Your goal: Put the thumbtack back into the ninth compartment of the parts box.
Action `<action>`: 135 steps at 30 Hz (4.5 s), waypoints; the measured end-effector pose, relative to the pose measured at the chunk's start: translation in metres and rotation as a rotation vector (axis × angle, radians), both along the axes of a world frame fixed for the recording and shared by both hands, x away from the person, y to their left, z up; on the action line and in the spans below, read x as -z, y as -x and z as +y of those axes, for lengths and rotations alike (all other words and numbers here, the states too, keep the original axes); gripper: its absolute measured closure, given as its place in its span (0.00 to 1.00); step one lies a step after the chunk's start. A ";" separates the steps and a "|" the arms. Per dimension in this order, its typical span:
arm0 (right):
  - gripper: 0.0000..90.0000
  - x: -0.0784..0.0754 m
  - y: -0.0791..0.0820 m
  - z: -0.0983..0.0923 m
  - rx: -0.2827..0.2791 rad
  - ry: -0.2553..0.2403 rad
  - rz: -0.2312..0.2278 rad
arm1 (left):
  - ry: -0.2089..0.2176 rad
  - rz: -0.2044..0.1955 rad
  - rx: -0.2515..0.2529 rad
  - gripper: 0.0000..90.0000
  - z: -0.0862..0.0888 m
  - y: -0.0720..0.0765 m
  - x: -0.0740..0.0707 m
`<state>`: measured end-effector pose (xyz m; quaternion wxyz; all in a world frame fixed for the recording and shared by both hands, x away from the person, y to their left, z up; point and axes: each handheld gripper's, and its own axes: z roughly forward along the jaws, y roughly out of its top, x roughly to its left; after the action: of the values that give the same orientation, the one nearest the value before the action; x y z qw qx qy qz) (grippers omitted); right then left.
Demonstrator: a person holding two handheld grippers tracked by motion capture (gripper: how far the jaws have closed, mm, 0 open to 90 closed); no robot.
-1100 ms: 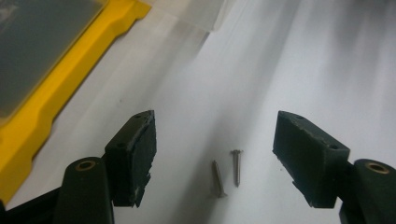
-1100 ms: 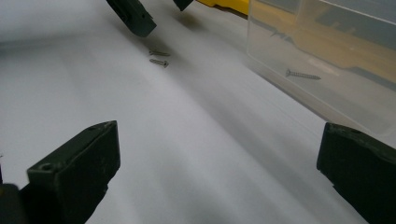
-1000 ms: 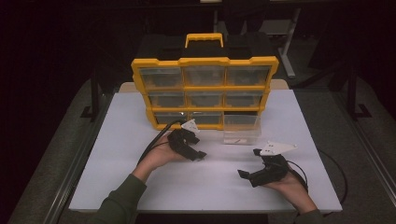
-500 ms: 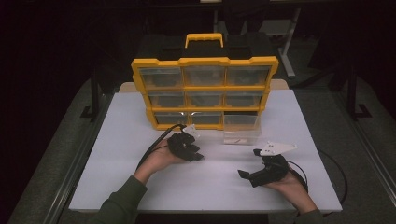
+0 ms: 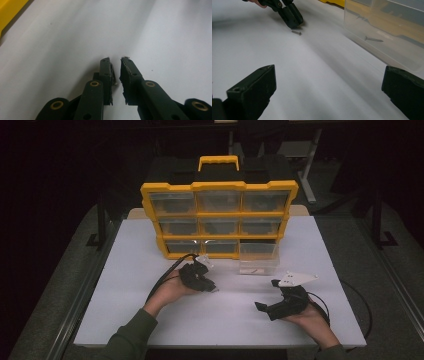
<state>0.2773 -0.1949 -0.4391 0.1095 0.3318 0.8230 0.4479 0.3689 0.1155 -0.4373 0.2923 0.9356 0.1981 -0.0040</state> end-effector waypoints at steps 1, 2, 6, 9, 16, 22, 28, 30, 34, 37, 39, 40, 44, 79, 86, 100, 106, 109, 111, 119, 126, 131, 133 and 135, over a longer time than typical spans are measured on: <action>0.00 0.000 0.000 0.000 0.000 0.000 0.000 | 0.001 0.002 0.000 0.90 0.000 0.000 0.000; 0.00 0.000 0.000 0.000 0.000 0.000 0.000 | -0.001 0.002 0.000 0.91 0.000 0.000 0.000; 0.00 0.000 0.000 0.000 0.000 0.000 0.000 | -0.008 0.005 0.000 0.93 0.000 0.000 0.002; 0.00 0.000 0.000 0.000 0.000 0.000 0.000 | -0.009 0.005 -0.001 0.94 0.000 -0.001 0.002; 0.00 0.000 0.000 0.000 0.001 0.001 0.000 | -0.009 0.003 -0.001 0.97 0.000 0.000 0.002; 0.00 0.000 0.000 0.000 0.001 0.001 -0.001 | -0.008 0.005 0.003 0.97 0.000 -0.001 0.002; 0.00 0.000 0.000 0.000 0.001 0.001 -0.001 | 0.002 0.003 0.001 0.97 0.001 -0.002 0.001; 0.00 0.000 0.000 0.000 0.000 0.001 -0.001 | 0.013 0.007 -0.003 0.97 0.002 -0.002 -0.001; 0.00 0.000 0.000 0.000 0.001 0.000 -0.001 | 0.032 0.012 -0.005 0.97 0.003 -0.004 -0.005; 0.00 0.000 0.000 0.000 0.001 -0.001 0.000 | 0.047 0.007 -0.003 0.97 0.003 -0.005 -0.011; 0.00 0.000 0.000 0.000 0.002 -0.002 -0.002 | 0.058 0.003 -0.002 0.97 0.002 -0.006 -0.015; 0.00 0.000 0.000 0.000 0.003 -0.002 -0.002 | 0.062 -0.002 0.002 0.97 0.002 -0.006 -0.017; 0.00 0.000 0.000 0.000 0.003 -0.002 -0.002 | 0.072 -0.011 0.008 0.97 0.000 -0.009 -0.026; 0.00 -0.001 0.000 -0.001 0.003 -0.007 0.000 | 0.120 -0.071 0.087 0.97 -0.036 -0.035 -0.099; 0.00 -0.001 0.000 -0.001 0.002 -0.008 0.000 | 0.125 -0.081 0.101 0.97 -0.048 -0.040 -0.108; 0.00 -0.001 0.000 -0.001 0.001 -0.010 -0.003 | 0.120 -0.096 0.122 0.97 -0.079 -0.048 -0.115; 0.00 -0.001 0.000 -0.001 0.000 -0.012 -0.003 | 0.116 -0.092 0.129 0.97 -0.092 -0.053 -0.111; 0.00 -0.001 0.000 -0.001 0.000 -0.012 -0.003 | 0.109 -0.092 0.132 0.97 -0.098 -0.055 -0.108; 0.00 -0.001 0.000 -0.001 0.000 -0.012 -0.003 | 0.103 -0.087 0.128 0.97 -0.102 -0.056 -0.105; 0.00 -0.001 0.000 -0.001 -0.002 -0.013 -0.005 | 0.074 -0.073 0.117 0.97 -0.114 -0.060 -0.092; 0.00 -0.001 0.000 -0.001 -0.002 -0.014 -0.005 | 0.039 -0.067 0.112 0.97 -0.124 -0.062 -0.082; 0.00 -0.002 0.001 -0.001 -0.003 -0.016 -0.005 | 0.016 -0.062 0.108 0.97 -0.128 -0.062 -0.076; 0.00 -0.002 0.000 -0.001 -0.003 -0.015 -0.005 | 0.014 -0.059 0.107 0.97 -0.129 -0.062 -0.075; 0.00 -0.002 0.000 -0.001 -0.003 -0.016 -0.005 | 0.013 -0.058 0.105 0.97 -0.130 -0.062 -0.073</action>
<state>0.2768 -0.1961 -0.4374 0.1083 0.3302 0.8197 0.4554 0.4311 -0.0148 -0.3641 0.3032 0.9426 0.1401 0.0066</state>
